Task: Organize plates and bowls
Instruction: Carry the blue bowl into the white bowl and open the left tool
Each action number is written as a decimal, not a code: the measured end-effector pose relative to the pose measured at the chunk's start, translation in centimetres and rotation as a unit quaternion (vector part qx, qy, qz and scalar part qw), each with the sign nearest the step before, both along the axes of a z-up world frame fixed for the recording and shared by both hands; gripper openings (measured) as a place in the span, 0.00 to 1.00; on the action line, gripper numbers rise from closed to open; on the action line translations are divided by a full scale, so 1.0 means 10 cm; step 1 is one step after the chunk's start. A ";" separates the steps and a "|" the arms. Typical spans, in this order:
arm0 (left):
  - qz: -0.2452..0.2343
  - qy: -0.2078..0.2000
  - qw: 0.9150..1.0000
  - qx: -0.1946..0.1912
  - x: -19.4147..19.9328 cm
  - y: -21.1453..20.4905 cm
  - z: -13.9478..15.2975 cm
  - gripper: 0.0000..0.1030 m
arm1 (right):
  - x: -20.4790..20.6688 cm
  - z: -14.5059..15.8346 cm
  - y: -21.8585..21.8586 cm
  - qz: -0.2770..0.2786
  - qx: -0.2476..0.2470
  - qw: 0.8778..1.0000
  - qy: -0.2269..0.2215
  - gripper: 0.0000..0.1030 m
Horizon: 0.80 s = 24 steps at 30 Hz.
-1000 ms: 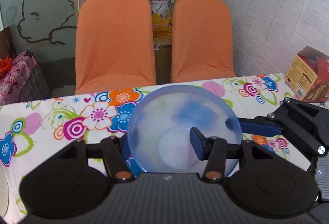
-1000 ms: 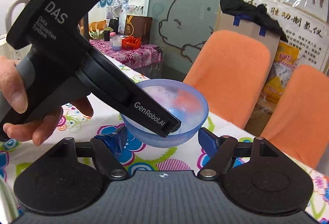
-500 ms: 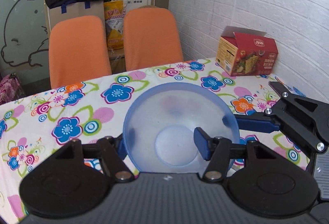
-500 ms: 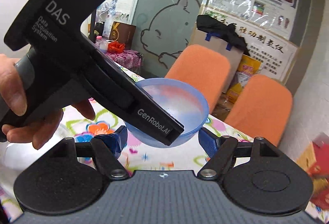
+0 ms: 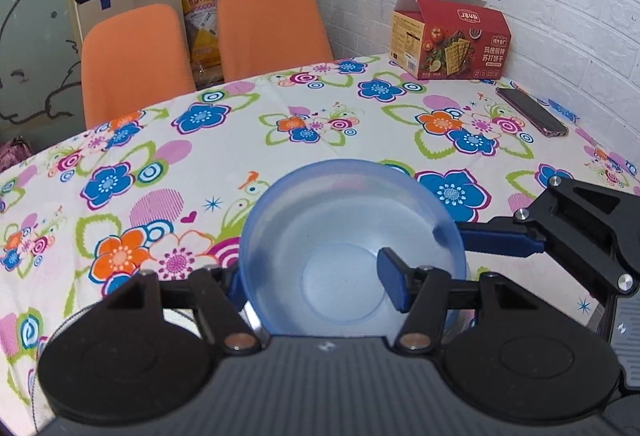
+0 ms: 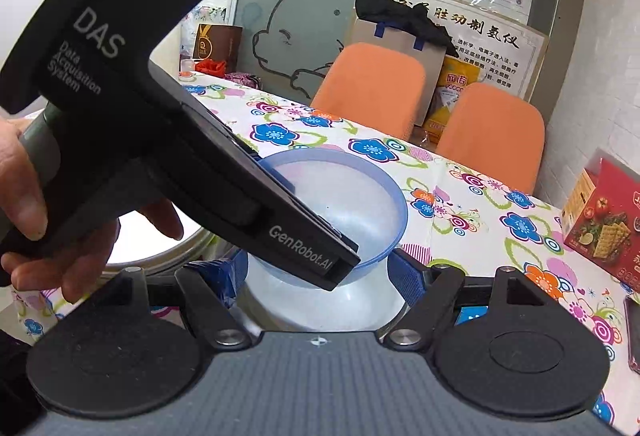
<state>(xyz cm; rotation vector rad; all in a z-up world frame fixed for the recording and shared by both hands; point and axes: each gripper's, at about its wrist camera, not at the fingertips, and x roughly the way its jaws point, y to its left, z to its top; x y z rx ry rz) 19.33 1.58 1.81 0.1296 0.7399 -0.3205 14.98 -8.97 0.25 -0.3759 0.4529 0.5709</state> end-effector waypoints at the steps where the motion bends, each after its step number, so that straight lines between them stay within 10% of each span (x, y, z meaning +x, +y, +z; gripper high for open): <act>1: -0.003 0.000 1.000 0.004 0.02 -0.01 0.00 0.59 | -0.02 -0.01 0.00 0.001 0.006 1.000 0.003 0.62; 16: -0.001 0.021 1.000 0.017 0.23 -0.04 -0.02 0.89 | 0.07 -0.13 -0.08 -0.020 -0.028 0.999 0.025 0.62; 24: 0.020 0.012 0.999 -0.028 0.16 0.24 0.19 0.89 | -0.03 -0.07 -0.20 -0.030 -0.029 0.998 0.050 0.62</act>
